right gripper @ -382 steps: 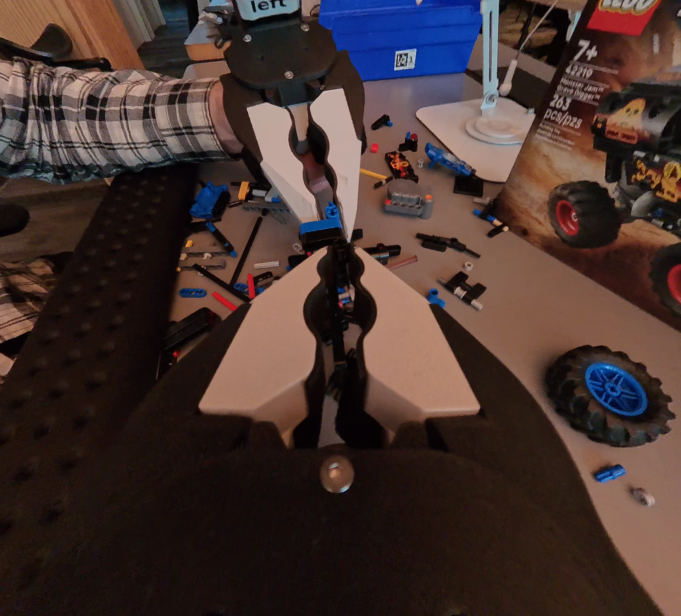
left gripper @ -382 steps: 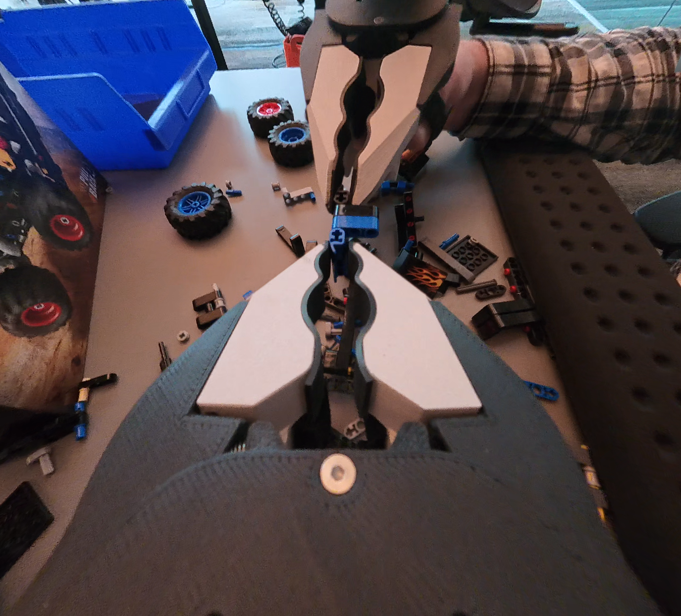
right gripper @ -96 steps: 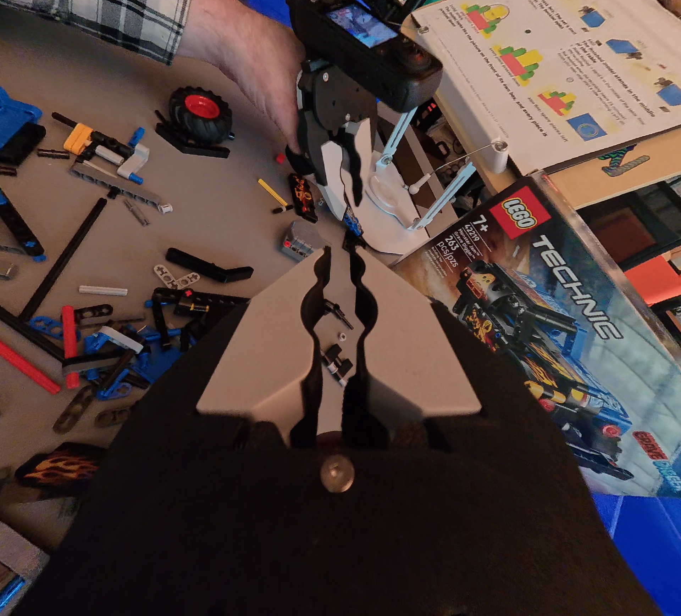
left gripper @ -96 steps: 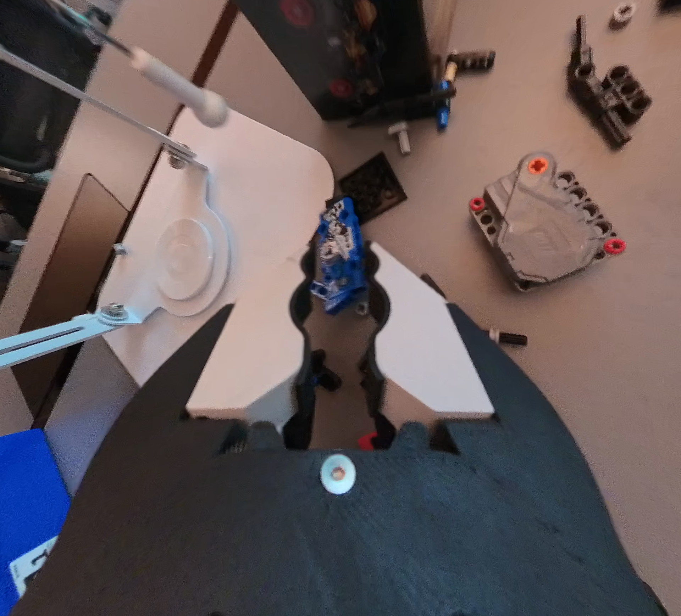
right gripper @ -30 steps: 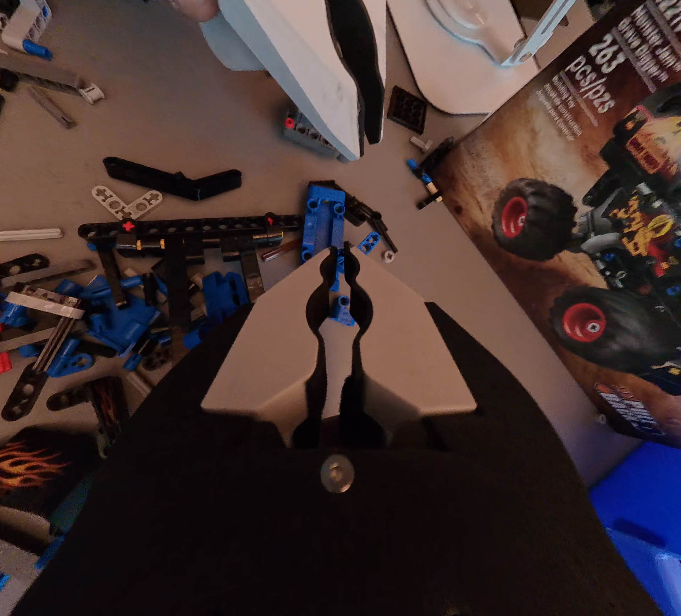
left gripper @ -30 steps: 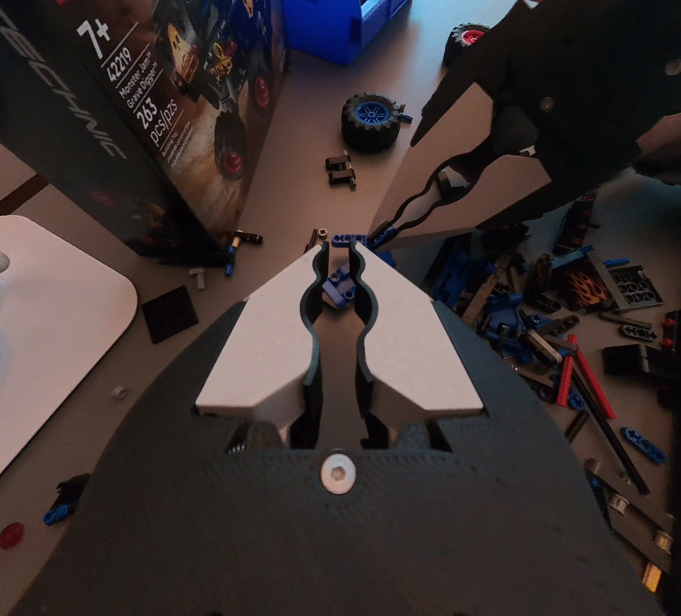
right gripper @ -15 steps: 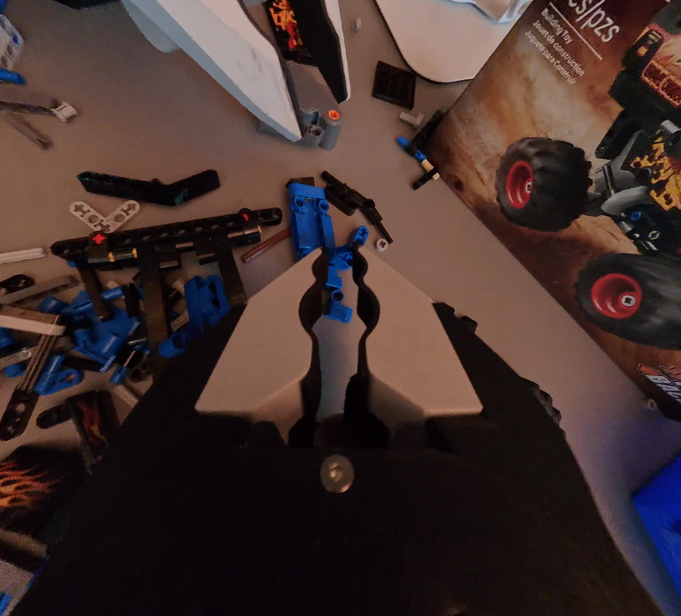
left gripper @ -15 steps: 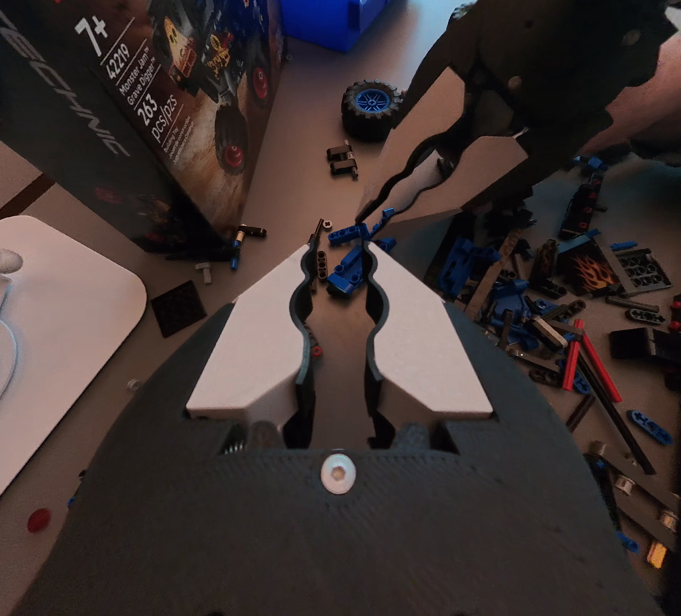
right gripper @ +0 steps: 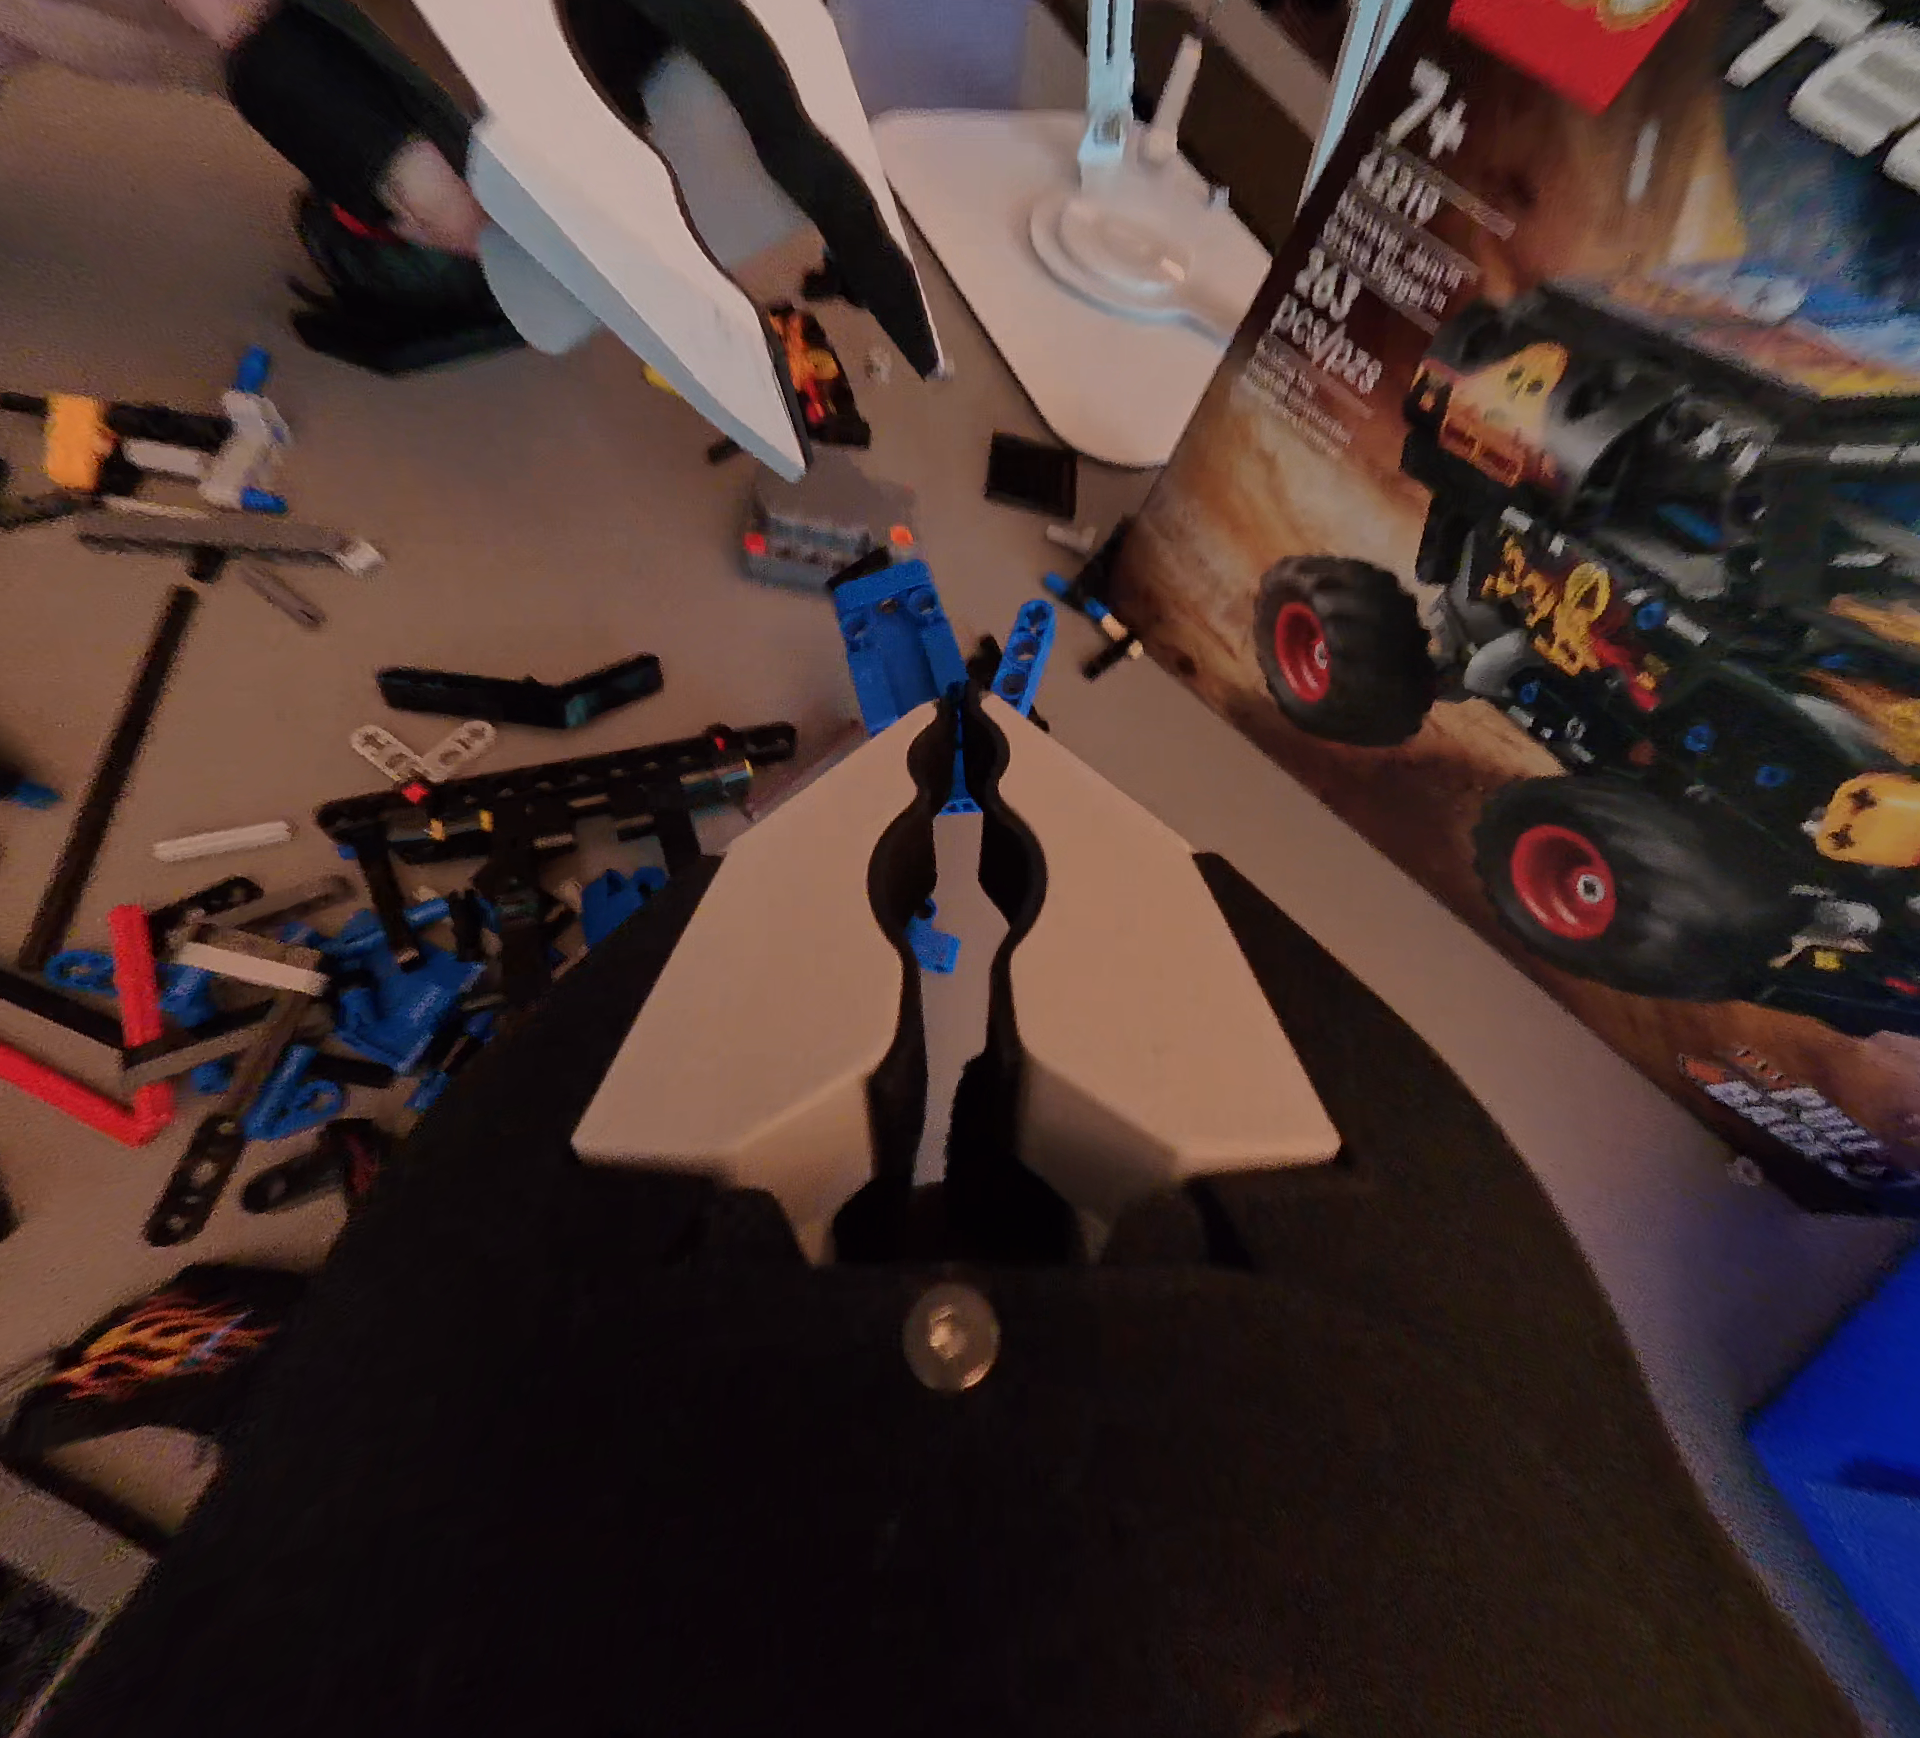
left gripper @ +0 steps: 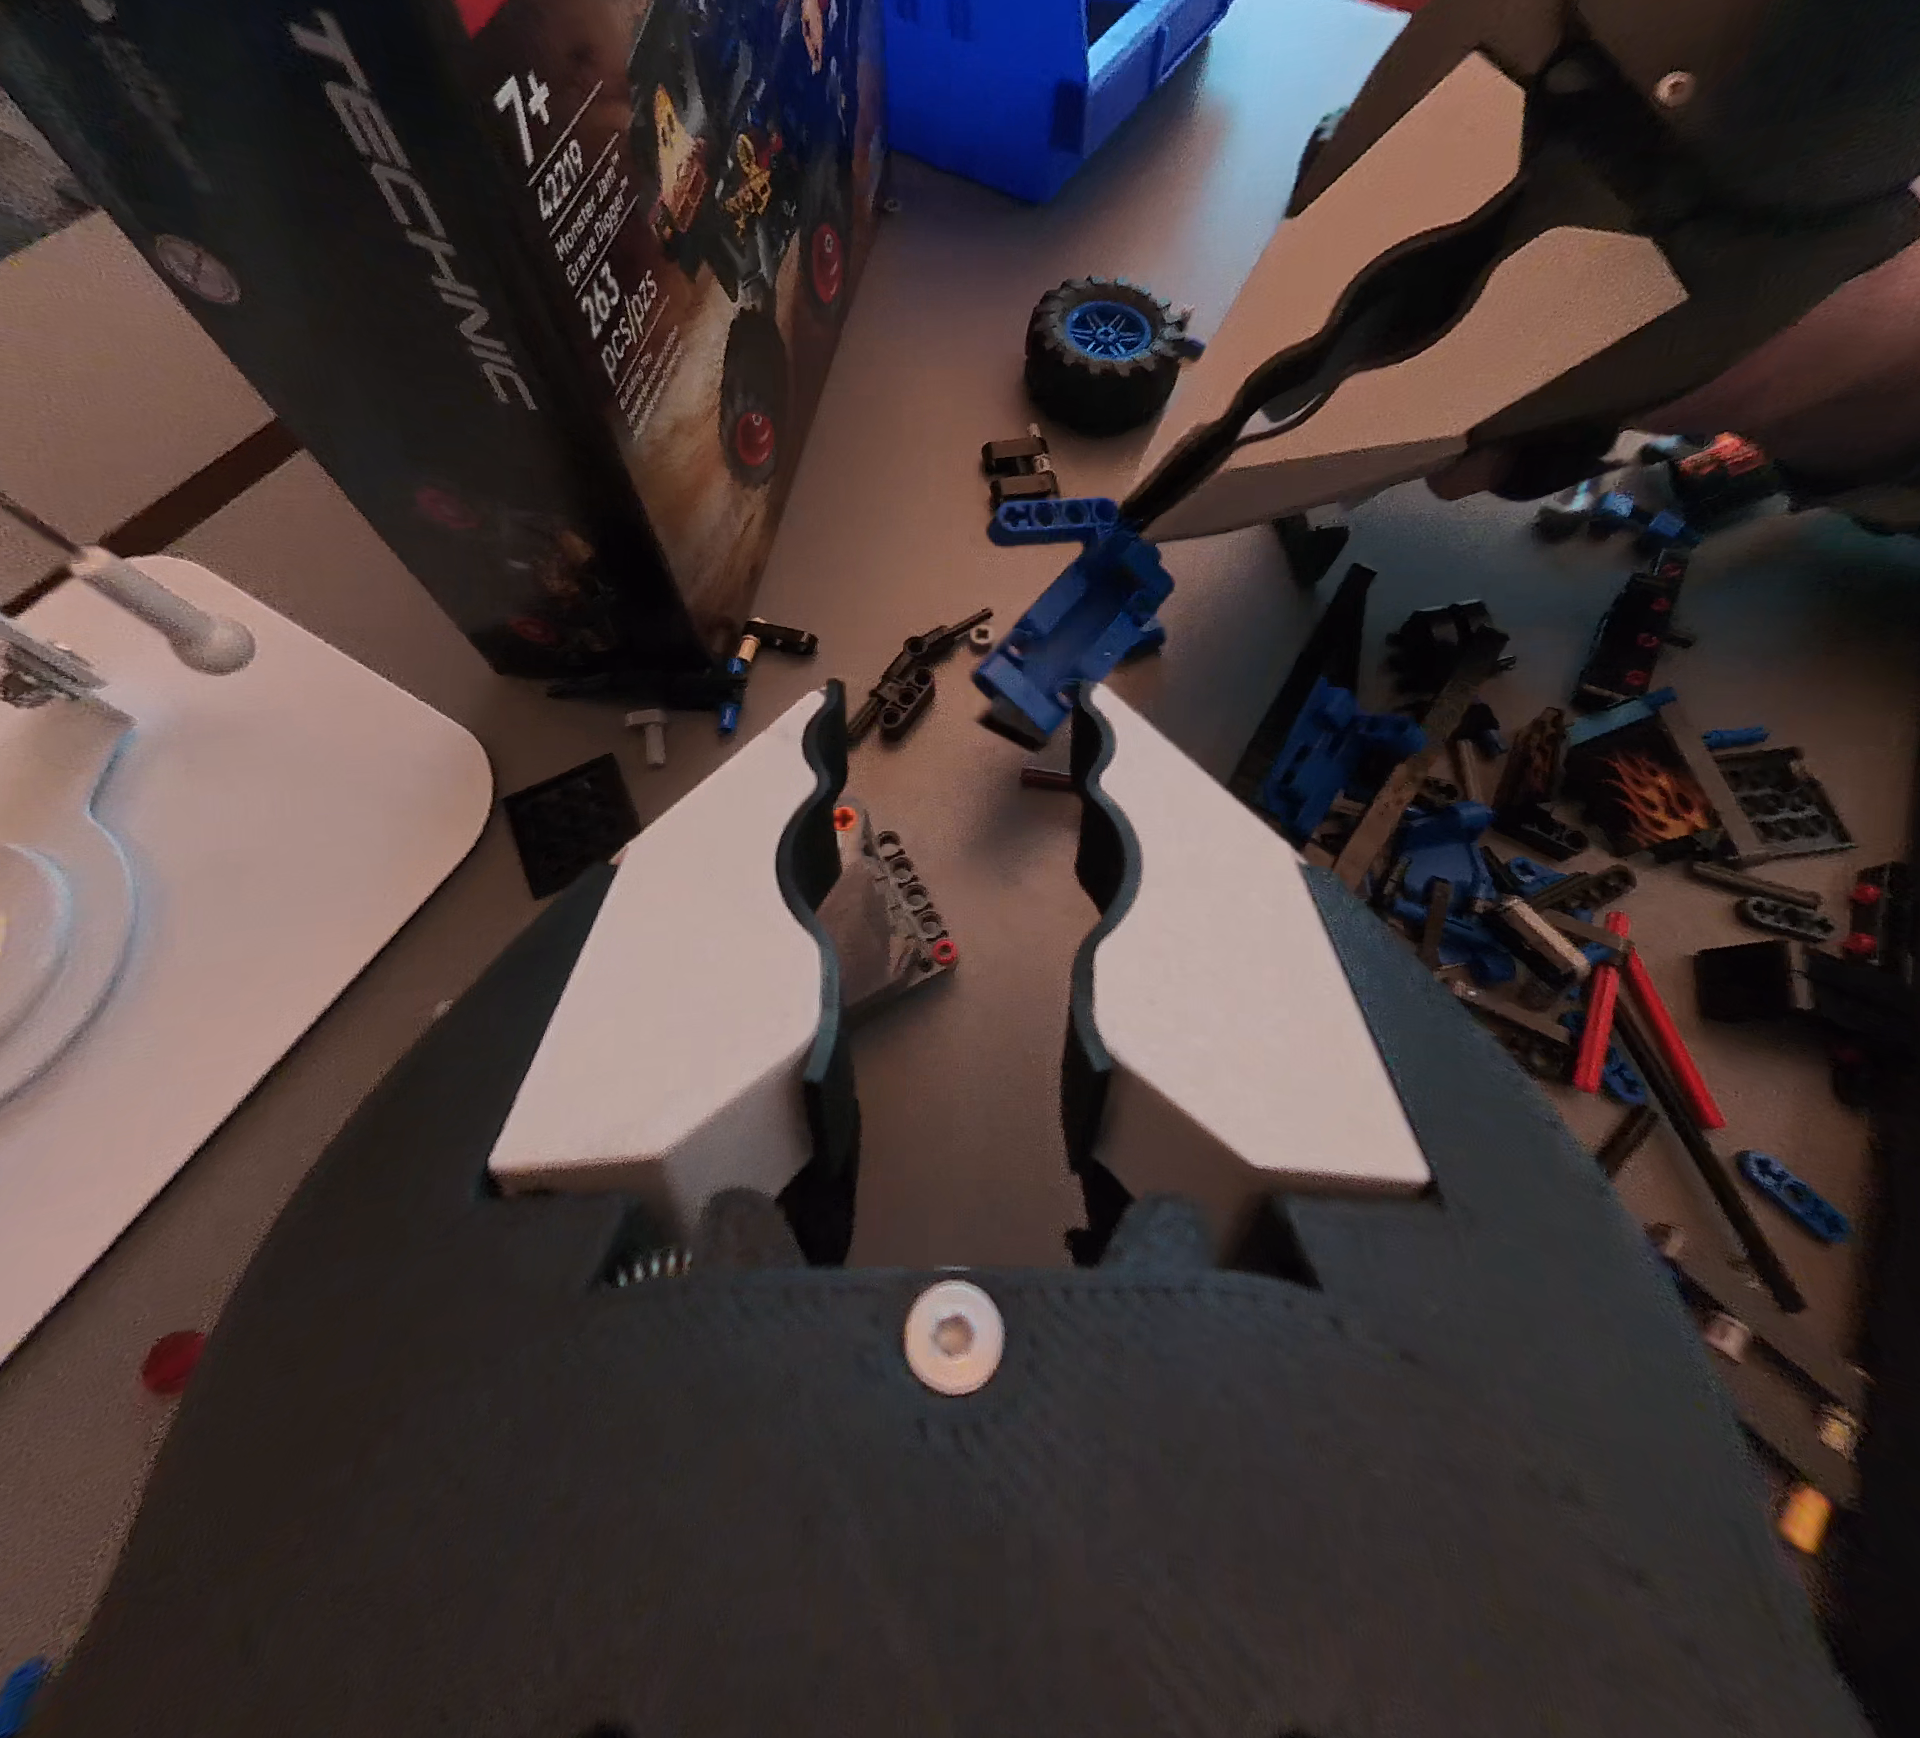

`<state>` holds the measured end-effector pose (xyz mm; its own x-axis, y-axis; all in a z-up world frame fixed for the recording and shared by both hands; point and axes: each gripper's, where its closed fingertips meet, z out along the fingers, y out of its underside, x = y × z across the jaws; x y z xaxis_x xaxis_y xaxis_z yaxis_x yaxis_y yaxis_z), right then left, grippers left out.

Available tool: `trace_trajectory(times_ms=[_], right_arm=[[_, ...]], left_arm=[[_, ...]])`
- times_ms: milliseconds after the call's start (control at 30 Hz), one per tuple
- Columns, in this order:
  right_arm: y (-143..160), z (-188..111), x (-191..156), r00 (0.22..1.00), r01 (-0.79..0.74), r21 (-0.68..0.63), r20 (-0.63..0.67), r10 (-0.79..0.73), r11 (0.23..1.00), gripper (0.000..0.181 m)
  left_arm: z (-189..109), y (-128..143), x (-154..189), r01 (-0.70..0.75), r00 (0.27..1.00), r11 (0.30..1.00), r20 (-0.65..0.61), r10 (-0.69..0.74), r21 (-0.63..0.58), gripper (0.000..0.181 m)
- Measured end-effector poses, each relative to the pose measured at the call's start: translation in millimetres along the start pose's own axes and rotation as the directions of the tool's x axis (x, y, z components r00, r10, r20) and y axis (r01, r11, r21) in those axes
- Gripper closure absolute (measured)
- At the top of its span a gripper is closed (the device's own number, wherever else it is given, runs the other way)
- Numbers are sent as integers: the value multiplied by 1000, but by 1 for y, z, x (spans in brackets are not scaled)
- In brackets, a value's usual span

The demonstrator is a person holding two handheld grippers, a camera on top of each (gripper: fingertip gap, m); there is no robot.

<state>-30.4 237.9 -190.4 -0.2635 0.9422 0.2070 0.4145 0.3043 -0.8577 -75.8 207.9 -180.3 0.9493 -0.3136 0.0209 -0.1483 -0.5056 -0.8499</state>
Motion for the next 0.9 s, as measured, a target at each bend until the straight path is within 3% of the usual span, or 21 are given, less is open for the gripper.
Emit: trace_trajectory(times_ms=[167, 267, 433, 533, 700, 900], right_arm=[[-30, -20, -5, 999, -26, 166, 30, 21, 986, 181], [-33, -22, -10, 999, -28, 181, 51, 19, 983, 181], [-19, -15, -7, 998, -41, 100, 47, 37, 994, 181], [0, -2, 4, 1000, -25, -13, -3, 25, 1000, 168], [26, 25, 5, 1000, 24, -185, -4, -26, 983, 162], [41, 40, 6, 998, 56, -268, 9, -56, 962, 179]], left_arm=[[7, -1, 20, 138, 974, 990, -185, -129, 37, 126], [18, 3, 35, 152, 956, 988, -254, -144, 10, 124], [24, 15, 27, 49, 987, 997, -150, -57, -58, 132], [23, 16, 23, 23, 993, 997, -116, -32, -73, 134], [28, 21, 23, -16, 995, 994, -97, 5, -108, 136], [29, 24, 23, -31, 996, 992, -90, 20, -121, 136]])
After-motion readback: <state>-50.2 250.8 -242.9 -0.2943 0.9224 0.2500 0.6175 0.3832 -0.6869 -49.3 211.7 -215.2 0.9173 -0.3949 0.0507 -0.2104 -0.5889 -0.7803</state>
